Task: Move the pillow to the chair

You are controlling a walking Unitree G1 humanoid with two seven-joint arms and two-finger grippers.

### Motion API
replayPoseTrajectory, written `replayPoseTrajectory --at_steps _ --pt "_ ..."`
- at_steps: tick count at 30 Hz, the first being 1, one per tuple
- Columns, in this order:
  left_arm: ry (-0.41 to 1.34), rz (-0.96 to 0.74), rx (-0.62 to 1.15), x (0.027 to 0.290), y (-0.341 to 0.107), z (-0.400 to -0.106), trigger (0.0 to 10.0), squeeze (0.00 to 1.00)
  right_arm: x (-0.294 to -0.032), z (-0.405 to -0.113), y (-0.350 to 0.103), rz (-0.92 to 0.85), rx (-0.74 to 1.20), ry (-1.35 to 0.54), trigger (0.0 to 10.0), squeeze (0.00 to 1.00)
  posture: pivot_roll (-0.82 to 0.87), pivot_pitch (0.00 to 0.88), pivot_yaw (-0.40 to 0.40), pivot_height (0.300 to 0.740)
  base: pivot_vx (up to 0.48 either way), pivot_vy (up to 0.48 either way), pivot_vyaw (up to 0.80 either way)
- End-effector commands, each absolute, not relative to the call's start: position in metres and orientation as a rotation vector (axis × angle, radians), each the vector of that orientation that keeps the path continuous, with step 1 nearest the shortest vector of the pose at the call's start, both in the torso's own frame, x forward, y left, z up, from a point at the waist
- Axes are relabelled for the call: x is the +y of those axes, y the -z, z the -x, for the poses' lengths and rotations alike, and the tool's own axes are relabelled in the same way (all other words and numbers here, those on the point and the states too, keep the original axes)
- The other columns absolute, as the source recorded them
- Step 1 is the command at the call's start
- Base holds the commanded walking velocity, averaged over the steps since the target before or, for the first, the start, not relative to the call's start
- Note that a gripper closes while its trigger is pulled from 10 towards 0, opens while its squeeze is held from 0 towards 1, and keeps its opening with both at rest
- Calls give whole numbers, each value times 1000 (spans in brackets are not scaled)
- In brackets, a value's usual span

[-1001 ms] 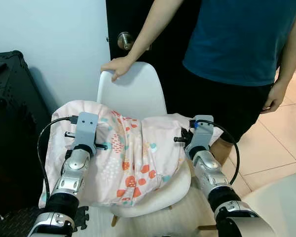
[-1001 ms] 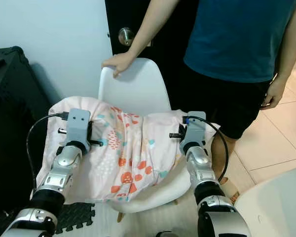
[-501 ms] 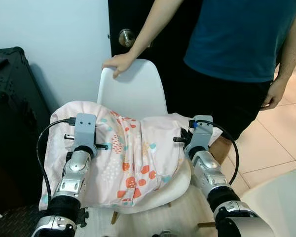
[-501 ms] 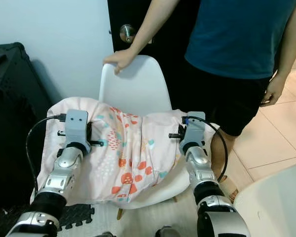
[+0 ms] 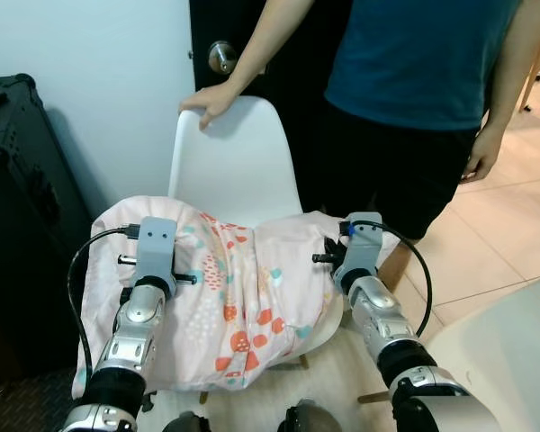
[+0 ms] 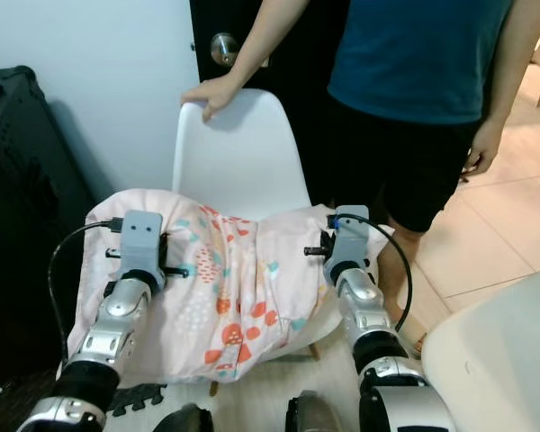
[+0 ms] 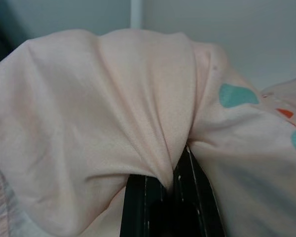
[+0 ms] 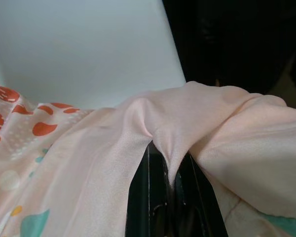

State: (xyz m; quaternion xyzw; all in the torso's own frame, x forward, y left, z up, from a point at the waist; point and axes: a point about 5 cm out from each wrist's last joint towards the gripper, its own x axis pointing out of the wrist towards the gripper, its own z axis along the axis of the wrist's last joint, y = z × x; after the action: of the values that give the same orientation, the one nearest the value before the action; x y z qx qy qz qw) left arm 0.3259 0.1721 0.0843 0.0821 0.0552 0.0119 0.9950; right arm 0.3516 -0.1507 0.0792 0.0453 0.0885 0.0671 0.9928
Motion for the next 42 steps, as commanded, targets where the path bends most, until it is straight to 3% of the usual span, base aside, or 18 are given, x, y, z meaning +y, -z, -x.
replayPoseTrajectory --at_steps 1,26,42 --pt "-7 -179 68 168 -93 -328 10000 0 -144 -356 -88 -76 147 -166 10000 0 38 27 -79 635 0 0 0" --pt "-68 -232 45 188 -111 -344 10000 0 -140 -367 -97 -35 172 -209 10000 0 43 63 -101 625 0 0 0" --pt "-27 -229 46 171 -109 -349 10000 0 -142 -368 -98 -42 161 -206 10000 0 41 49 -117 615 0 0 0"
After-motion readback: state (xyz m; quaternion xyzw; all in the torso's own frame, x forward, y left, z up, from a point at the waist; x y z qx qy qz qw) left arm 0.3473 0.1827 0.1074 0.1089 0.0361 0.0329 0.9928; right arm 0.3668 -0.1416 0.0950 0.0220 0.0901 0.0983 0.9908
